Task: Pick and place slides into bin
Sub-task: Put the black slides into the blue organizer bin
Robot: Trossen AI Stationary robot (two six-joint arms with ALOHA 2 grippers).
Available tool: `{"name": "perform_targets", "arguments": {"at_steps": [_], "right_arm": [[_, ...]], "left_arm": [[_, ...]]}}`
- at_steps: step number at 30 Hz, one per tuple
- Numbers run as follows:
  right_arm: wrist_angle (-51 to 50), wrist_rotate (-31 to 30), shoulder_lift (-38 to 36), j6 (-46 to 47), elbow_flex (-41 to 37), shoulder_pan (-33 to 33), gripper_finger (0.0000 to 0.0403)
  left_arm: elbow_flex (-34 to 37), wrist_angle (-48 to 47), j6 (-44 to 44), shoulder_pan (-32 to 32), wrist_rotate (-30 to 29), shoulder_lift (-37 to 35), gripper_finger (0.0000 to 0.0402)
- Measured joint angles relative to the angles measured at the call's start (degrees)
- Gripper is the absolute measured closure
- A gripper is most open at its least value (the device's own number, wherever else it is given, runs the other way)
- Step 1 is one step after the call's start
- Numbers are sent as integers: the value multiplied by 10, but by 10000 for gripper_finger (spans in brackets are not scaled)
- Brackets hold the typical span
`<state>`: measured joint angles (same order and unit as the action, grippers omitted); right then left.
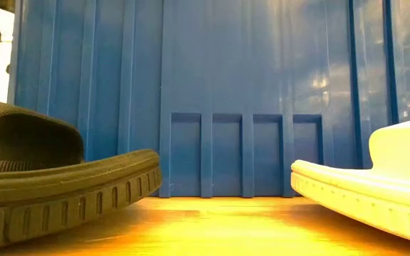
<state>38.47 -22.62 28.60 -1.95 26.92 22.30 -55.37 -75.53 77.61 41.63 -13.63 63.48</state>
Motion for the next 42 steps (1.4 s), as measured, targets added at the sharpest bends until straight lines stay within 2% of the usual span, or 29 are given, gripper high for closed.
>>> {"name": "perform_targets", "arguments": {"at_steps": [6, 10, 14, 21, 26, 31, 37, 42], "right_arm": [[0, -2, 0, -59, 0, 0, 346], [0, -52, 0, -121, 0, 0, 346], [2, -114, 0, -158, 0, 0, 346], [3, -120, -1, -196, 0, 0, 346], [4, -119, -1, -184, 0, 0, 346], [4, -115, -1, -177, 0, 0, 346], [4, -115, -1, -176, 0, 0, 346], [4, -115, -1, -181, 0, 0, 346]], "left_arm": [[-57, 18, 179, 0, 56, -2, 153], [-69, 117, 273, 0, 59, -2, 153], [-69, 263, 309, 1, 52, 21, 153], [-81, 435, 317, 1, 36, 124, 153], [-132, 450, 317, 4, 35, 215, 153], [-177, 446, 317, 6, -12, 283, 153], [-204, 434, 346, 9, -50, 327, 153], [-222, 407, 354, 17, -48, 342, 153]]}}
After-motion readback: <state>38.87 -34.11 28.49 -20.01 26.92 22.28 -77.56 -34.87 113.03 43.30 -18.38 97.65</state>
